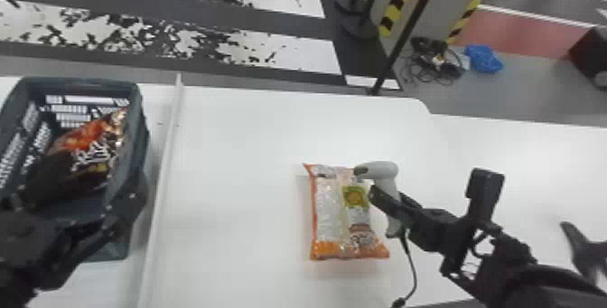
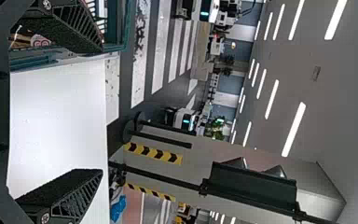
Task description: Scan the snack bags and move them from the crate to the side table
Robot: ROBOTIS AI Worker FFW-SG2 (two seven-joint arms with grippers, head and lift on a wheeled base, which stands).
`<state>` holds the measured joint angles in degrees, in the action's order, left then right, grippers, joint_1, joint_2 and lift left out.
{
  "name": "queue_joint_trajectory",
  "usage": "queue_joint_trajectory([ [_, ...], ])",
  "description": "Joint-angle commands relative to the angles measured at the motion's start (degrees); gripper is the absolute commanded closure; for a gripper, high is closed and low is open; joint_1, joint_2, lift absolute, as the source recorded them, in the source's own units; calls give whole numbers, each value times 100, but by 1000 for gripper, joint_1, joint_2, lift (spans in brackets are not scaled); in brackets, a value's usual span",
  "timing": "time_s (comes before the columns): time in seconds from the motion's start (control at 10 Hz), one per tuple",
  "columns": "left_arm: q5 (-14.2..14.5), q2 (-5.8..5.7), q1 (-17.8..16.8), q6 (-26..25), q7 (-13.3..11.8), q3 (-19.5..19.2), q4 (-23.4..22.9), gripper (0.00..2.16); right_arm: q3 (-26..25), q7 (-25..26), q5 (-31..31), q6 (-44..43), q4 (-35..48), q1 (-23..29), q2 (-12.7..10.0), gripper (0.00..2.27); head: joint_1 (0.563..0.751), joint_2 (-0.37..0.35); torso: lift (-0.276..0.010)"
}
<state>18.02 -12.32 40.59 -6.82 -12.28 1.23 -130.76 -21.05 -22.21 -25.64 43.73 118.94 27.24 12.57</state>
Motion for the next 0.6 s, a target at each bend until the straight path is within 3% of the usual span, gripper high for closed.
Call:
queue_joint_trajectory([
  [0.0,0,20,54,18,-11,-35,-20,80,92,-2,68,-17,-108,-8,-1,2223,695,-237,-87],
  [0.5,-9,63,89,35,-38,-26,-55,80,268,-64,200,-193,-477,1,70,2223,695,-233,-87],
])
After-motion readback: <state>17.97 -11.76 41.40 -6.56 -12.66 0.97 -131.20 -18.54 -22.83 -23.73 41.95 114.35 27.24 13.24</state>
